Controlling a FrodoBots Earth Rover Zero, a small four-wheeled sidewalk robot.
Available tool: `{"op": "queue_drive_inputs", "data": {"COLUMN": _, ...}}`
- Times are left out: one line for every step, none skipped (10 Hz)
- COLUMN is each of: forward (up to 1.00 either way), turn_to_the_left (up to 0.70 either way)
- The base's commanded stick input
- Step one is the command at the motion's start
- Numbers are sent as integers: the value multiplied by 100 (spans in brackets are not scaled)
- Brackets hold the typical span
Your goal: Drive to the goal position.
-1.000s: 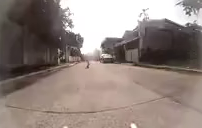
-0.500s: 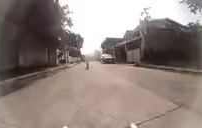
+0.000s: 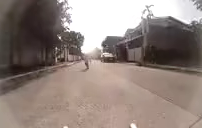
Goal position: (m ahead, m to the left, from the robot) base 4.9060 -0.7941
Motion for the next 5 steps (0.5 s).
{"op": "queue_drive_inputs", "data": {"forward": 70, "turn_to_the_left": 1}}
{"op": "queue_drive_inputs", "data": {"forward": 70, "turn_to_the_left": 1}}
{"op": "queue_drive_inputs", "data": {"forward": 70, "turn_to_the_left": 1}}
{"op": "queue_drive_inputs", "data": {"forward": 70, "turn_to_the_left": 1}}
{"op": "queue_drive_inputs", "data": {"forward": 70, "turn_to_the_left": 1}}
